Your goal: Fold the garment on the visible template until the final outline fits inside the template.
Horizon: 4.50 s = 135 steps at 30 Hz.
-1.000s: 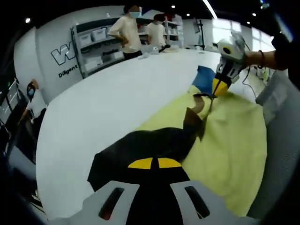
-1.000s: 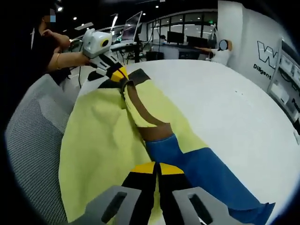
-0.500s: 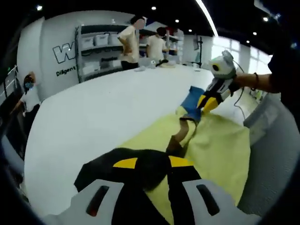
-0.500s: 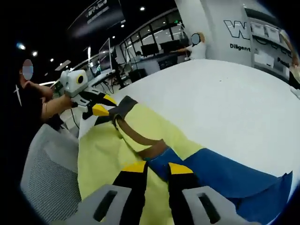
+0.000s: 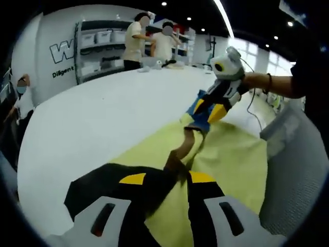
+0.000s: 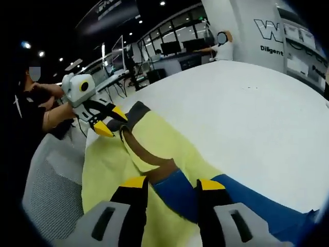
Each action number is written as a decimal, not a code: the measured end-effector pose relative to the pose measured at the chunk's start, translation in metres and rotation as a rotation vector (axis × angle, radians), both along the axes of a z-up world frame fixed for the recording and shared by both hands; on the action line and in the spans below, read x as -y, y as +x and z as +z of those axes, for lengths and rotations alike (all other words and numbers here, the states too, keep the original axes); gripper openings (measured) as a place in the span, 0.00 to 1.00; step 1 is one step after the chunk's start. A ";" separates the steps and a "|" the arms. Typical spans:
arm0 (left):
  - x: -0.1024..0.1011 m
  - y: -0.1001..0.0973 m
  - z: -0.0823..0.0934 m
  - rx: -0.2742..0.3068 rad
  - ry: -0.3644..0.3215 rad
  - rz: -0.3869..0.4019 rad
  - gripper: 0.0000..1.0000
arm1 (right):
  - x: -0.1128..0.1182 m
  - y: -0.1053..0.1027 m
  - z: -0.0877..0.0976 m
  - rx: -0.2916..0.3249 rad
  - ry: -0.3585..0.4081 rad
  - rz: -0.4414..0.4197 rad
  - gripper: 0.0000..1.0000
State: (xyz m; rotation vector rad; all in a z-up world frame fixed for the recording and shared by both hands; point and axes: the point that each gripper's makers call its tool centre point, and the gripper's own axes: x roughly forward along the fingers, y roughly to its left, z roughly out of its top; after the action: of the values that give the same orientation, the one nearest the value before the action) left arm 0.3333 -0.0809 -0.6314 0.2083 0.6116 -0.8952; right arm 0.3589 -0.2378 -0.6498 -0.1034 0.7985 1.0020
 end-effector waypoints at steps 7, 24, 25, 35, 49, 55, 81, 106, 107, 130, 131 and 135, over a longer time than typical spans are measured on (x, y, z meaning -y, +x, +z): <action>-0.002 0.001 -0.013 -0.043 0.025 0.012 0.18 | -0.001 0.002 -0.014 -0.036 -0.029 0.027 0.28; -0.003 -0.001 -0.022 -0.082 0.033 0.024 0.00 | 0.006 -0.006 -0.015 -0.032 -0.069 0.066 0.00; -0.004 -0.001 -0.021 -0.079 0.029 0.026 0.00 | 0.006 -0.007 -0.014 -0.027 -0.069 0.067 0.00; -0.005 -0.001 -0.013 -0.051 0.010 0.043 0.00 | 0.010 -0.012 0.001 0.070 -0.091 0.120 0.00; -0.003 0.017 0.027 0.062 -0.006 0.059 0.00 | 0.017 0.003 0.049 0.216 -0.053 0.059 0.00; -0.003 0.040 0.048 0.119 -0.009 0.089 0.00 | 0.018 0.018 0.070 0.300 -0.048 0.034 0.00; 0.006 0.142 0.088 0.231 0.024 0.144 0.00 | 0.027 0.104 0.113 0.534 -0.160 -0.045 0.00; -0.009 0.247 0.024 0.072 0.114 0.258 0.00 | 0.015 0.211 0.062 0.452 -0.271 -0.216 0.00; -0.009 0.251 0.019 0.065 0.122 0.259 0.00 | 0.015 0.215 0.059 0.444 -0.273 -0.223 0.00; -0.009 0.292 -0.035 0.006 0.214 0.290 0.01 | 0.019 0.254 -0.004 0.366 -0.413 -0.293 0.00; -0.010 0.292 -0.036 0.007 0.217 0.291 0.01 | 0.019 0.254 -0.005 0.366 -0.416 -0.292 0.00; -0.013 0.294 -0.039 0.010 0.227 0.300 0.01 | 0.019 0.254 -0.011 0.362 -0.438 -0.287 0.00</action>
State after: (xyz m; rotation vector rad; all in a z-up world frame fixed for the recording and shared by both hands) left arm 0.6269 -0.0681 -0.6708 0.3162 0.7144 -0.5350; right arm 0.6126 -0.2565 -0.6611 -0.5184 0.6632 0.5038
